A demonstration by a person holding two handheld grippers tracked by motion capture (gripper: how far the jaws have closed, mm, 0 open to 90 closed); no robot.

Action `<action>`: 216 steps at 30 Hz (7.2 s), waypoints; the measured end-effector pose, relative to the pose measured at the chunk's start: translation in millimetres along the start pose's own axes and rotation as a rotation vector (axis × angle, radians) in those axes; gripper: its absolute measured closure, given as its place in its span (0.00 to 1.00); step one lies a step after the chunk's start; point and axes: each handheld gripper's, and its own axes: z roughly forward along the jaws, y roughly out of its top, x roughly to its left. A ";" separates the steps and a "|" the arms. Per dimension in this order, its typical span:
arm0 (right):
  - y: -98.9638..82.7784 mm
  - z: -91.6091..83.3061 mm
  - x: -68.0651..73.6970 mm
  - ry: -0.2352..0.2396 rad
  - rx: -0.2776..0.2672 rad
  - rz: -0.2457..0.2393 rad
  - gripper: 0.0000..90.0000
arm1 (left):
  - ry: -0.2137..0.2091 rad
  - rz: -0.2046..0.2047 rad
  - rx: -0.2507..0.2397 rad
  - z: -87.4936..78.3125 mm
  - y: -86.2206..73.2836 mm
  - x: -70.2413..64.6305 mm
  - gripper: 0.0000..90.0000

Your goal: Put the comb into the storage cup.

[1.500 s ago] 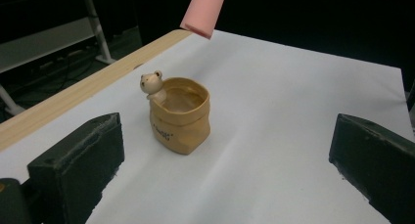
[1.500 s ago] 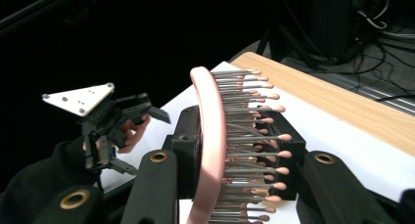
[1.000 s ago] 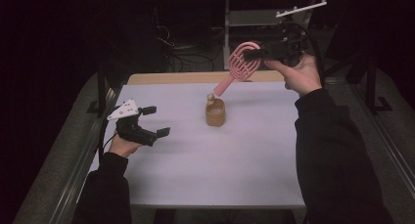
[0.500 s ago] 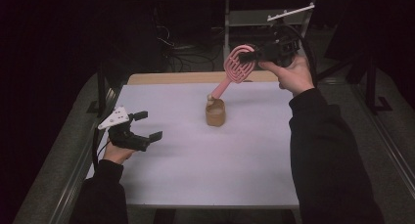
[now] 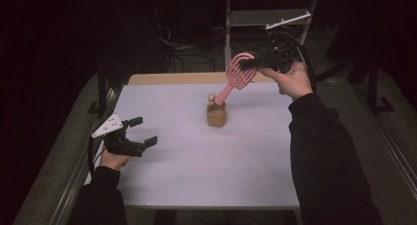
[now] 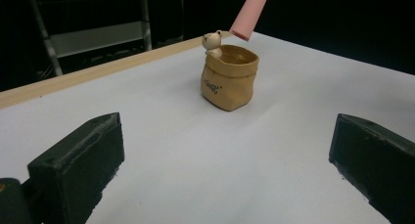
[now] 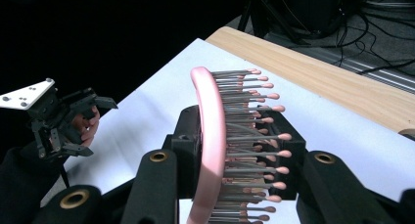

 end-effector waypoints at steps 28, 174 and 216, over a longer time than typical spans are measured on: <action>-16.7 38.8 -13.0 0.012 0.057 0.020 0.70 | 0.073 -0.031 0.010 -6.2 -26.2 3.7 0.00; -171.7 -9.0 -37.4 -0.128 -0.069 -0.077 0.00 | 0.085 -0.044 0.047 -4.2 -32.9 2.8 0.00; -239.7 -24.7 -45.7 -0.139 -0.073 -0.063 0.00 | 0.087 -0.058 0.050 -5.5 -34.8 4.8 0.00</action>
